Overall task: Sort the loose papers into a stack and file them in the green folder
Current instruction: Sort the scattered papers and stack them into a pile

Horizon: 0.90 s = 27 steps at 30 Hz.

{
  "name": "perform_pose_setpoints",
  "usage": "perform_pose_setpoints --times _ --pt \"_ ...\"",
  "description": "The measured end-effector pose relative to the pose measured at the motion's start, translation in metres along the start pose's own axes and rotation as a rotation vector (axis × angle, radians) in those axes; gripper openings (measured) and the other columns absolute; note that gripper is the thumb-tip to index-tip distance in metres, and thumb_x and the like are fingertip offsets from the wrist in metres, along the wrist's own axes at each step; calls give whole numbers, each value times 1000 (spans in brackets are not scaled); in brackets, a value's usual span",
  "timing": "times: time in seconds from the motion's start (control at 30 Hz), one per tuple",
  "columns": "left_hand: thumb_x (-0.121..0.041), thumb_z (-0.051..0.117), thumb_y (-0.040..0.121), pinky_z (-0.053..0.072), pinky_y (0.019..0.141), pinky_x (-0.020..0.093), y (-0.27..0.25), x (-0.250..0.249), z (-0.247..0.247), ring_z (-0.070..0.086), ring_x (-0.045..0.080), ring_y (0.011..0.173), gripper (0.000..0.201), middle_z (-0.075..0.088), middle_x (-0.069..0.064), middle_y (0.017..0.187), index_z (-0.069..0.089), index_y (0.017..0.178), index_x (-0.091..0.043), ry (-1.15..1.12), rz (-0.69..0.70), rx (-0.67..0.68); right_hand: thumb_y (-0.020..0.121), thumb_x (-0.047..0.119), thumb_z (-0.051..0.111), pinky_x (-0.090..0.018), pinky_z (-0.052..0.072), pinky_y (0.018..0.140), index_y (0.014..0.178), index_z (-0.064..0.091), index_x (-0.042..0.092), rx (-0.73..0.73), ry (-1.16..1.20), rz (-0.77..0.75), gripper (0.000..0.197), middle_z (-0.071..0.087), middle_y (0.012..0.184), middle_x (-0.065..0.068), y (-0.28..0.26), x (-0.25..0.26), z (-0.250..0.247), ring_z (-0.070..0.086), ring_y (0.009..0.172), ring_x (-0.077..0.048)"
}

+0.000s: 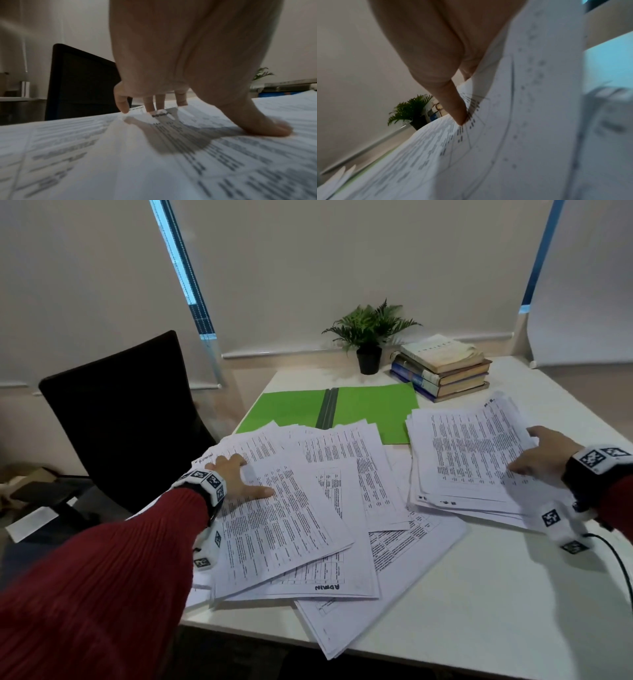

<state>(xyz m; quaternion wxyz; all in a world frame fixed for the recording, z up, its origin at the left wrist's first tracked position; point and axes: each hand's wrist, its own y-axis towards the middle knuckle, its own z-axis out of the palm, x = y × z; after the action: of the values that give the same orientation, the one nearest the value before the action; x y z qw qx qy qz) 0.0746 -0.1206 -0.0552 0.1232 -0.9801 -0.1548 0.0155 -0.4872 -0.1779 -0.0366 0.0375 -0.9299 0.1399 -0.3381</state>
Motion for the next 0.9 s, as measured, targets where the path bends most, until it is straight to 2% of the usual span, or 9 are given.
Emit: perform_pose_setpoints --times 0.07,0.17,0.27,0.37,0.47,0.57,0.7,0.8,0.9 --pt "-95 72 55 49 105 44 3 1 0 56 35 127 109 59 12 136 54 137 -26 -44 19 -37 74 3 85 -31 45 63 153 37 3 -18 -56 13 93 63 123 -29 5 -3 1 61 81 -32" --pt "-48 83 83 48 79 34 -6 -5 -9 68 28 95 28 75 7 100 63 86 -28 -252 114 -203 72 15 87 -39 51 82 156 28 7 -57 -144 22 102 58 129 -23 4 1 -2 62 101 -38" --pt "-28 75 85 53 80 34 -14 -3 -15 69 15 74 3 75 2 79 77 83 -27 -479 116 -311 73 39 88 -53 48 104 157 30 15 -144 -330 -25 105 48 145 -28 -6 19 -3 52 127 -47" --pt "-25 74 89 52 69 28 -21 -6 -30 64 17 72 6 74 8 83 79 89 -29 -623 221 -372 81 51 79 -51 44 110 150 45 20 -126 -316 -281 83 50 144 -22 -42 60 9 53 129 -40" --pt "-25 69 103 43 61 13 -31 -15 -54 59 16 77 16 74 20 90 76 98 -12 -674 324 -352 79 57 77 -45 48 107 147 51 22 137 -72 -452 81 61 135 -7 -84 104 39 60 120 -25" --pt "-24 71 102 45 57 12 -42 -31 -72 59 19 74 24 66 11 80 72 100 -1 -790 438 -346 72 60 83 -43 47 108 152 43 26 382 169 -456 95 59 138 -2 -116 138 78 60 123 -20" --pt "-28 71 101 53 64 19 -46 -56 -79 66 9 71 16 72 2 88 74 98 -13 -892 533 -376 74 37 91 -43 48 109 128 56 21 475 510 -434 67 71 123 12 -127 145 131 69 111 -8" --pt "-37 79 95 58 87 35 -34 -57 -69 66 12 91 26 70 5 105 73 115 -22 -818 439 -485 72 28 90 -50 54 103 134 60 21 361 642 -396 69 73 126 3 -117 126 156 71 114 -19" --pt "-51 75 94 49 105 38 -32 -38 -56 64 32 123 56 67 14 135 66 133 -11 -408 114 -299 81 15 83 -47 54 102 128 65 19 251 646 -304 50 74 121 -1 -109 108 163 70 114 -24"
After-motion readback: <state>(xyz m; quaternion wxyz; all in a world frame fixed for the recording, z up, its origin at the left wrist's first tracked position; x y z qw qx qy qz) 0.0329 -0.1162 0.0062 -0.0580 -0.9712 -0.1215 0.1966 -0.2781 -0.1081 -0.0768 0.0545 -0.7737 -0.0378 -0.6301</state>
